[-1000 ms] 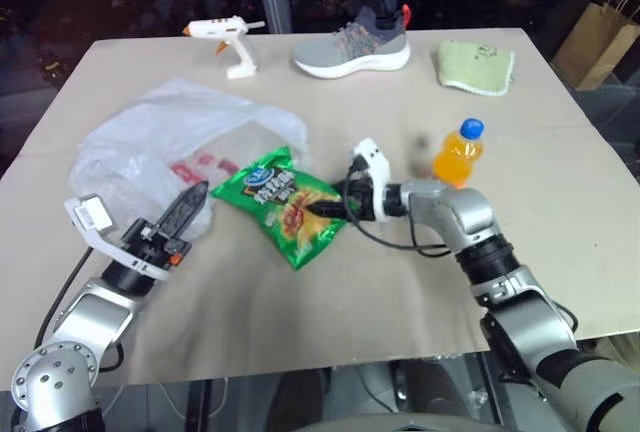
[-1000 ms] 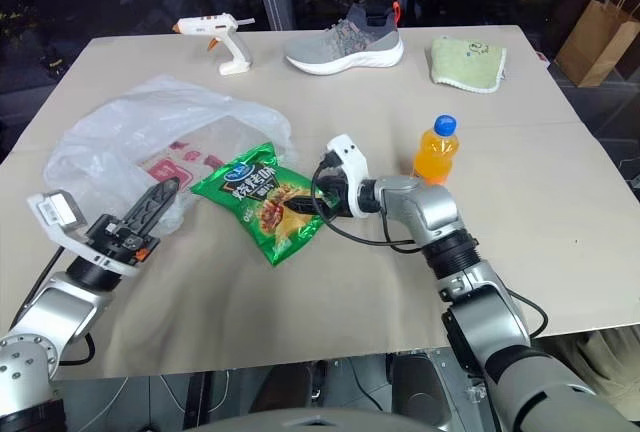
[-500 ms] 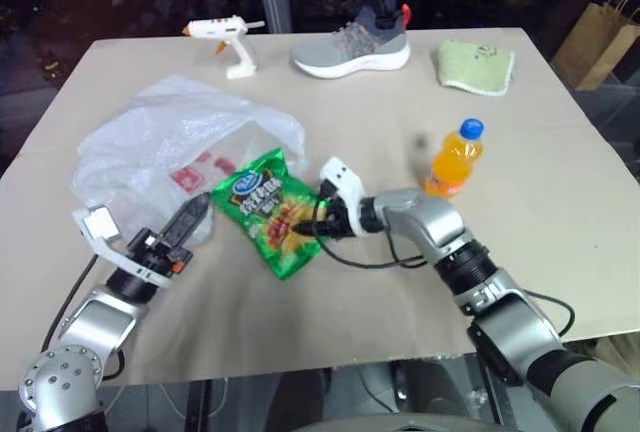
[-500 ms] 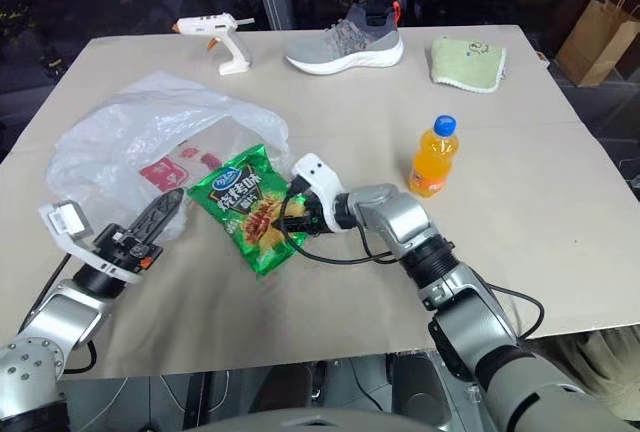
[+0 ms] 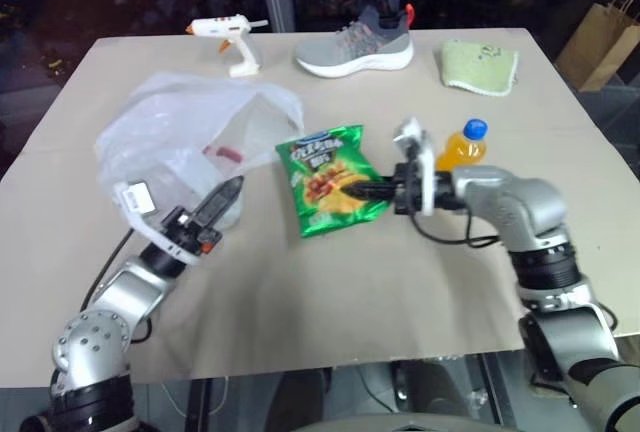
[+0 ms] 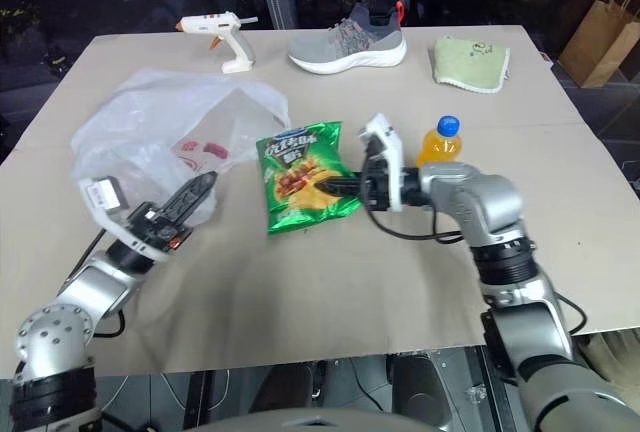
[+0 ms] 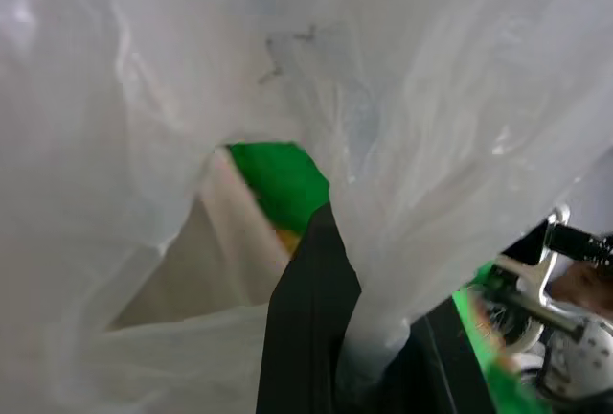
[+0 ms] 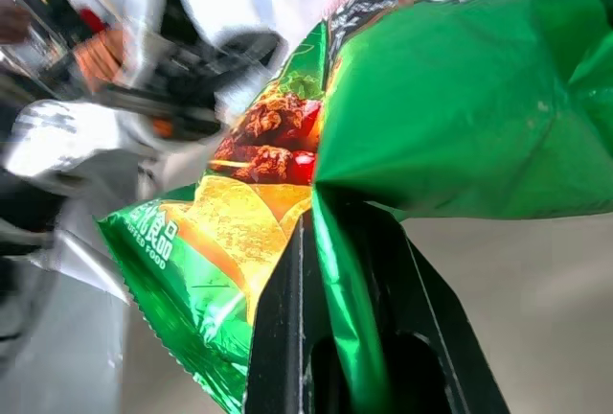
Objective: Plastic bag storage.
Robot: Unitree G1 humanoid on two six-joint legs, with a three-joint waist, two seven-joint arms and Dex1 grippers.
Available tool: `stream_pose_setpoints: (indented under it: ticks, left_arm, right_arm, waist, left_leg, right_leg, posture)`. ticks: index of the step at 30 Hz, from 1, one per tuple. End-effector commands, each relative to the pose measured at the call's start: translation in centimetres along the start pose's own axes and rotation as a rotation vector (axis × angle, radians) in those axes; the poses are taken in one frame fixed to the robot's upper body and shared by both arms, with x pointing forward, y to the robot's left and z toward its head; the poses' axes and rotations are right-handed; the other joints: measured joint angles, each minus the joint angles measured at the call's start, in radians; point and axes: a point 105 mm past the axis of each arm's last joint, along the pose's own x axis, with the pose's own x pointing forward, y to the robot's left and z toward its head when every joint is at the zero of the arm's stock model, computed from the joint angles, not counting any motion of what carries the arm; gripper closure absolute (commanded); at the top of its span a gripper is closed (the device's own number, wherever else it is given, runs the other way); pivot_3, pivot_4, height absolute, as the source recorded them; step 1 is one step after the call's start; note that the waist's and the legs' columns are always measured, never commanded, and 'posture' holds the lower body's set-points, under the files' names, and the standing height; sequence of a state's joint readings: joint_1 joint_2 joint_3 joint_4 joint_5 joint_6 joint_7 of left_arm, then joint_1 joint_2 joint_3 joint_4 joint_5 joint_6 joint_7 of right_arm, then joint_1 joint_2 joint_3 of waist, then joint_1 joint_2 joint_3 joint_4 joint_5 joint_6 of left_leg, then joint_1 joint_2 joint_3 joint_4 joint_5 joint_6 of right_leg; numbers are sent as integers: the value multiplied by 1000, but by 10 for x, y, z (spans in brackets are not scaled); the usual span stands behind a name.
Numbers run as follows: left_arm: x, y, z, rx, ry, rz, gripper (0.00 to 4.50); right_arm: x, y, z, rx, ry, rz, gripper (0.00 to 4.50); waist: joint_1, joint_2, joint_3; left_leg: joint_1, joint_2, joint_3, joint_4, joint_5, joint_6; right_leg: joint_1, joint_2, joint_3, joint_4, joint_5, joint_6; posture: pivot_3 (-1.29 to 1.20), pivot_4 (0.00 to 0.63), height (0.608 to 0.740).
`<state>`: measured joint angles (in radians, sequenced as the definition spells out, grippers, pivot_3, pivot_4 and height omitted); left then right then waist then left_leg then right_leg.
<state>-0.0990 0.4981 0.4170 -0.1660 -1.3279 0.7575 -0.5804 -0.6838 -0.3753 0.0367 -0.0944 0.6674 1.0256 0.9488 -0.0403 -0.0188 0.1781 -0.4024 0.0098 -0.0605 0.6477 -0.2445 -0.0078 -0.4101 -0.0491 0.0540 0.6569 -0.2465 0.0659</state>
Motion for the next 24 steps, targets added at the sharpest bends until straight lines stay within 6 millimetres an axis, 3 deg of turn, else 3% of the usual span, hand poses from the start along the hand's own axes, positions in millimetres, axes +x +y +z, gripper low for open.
stream_pose_setpoints:
  ticks: [1, 10, 17, 18, 21, 24]
  left_arm:
    - [26, -20, -10, -14, 77, -147, 4500]
    - [83, -74, -58, -92, 324, -510, 4500]
    - [81, -93, -79, -71, 496, -667, 4500]
    - [80, -94, -77, -59, 498, -674, 4500]
    - [79, -85, -38, 32, 361, -597, 4500]
    - [76, -80, -8, 98, 250, -529, 4500]
  right_arm:
    - [-18, 11, 24, -25, -102, 25, 4395]
    - [-56, 8, 63, -52, -294, -78, 4395]
    - [-80, 1, 69, -54, -328, -182, 4395]
    - [-83, 1, 68, -51, -327, -189, 4395]
    - [-103, 3, 61, -44, -316, -233, 4395]
    - [-114, 17, 63, -39, -342, -193, 4395]
  waist:
    - [-2, 0, 0]
    - [0, 0, 0]
    - [-3, 1, 1]
    - [-3, 1, 1]
    - [0, 1, 2]
    - [0, 2, 2]
  left_leg:
    - [0, 0, 0, 0, 0, 0]
    - [-1, 0, 1, 1, 0, 0]
    - [-1, -1, 1, 1, 0, 0]
    - [-1, 0, 1, 1, 0, 0]
    - [-1, 0, 1, 1, 0, 0]
    - [-2, 0, 1, 1, 0, 0]
  right_leg:
    - [0, 0, 0, 0, 0, 0]
    - [0, 0, 1, 0, 0, 0]
    - [0, 0, 2, 0, 0, 0]
    - [0, 1, 2, 0, 0, 0]
    - [0, 1, 2, 0, 0, 0]
    - [-1, 1, 2, -1, 0, 0]
  posture:
    - [0, 150, 740]
    - [0, 150, 740]
    - [0, 150, 740]
    - [0, 150, 740]
    - [0, 150, 740]
    - [0, 150, 740]
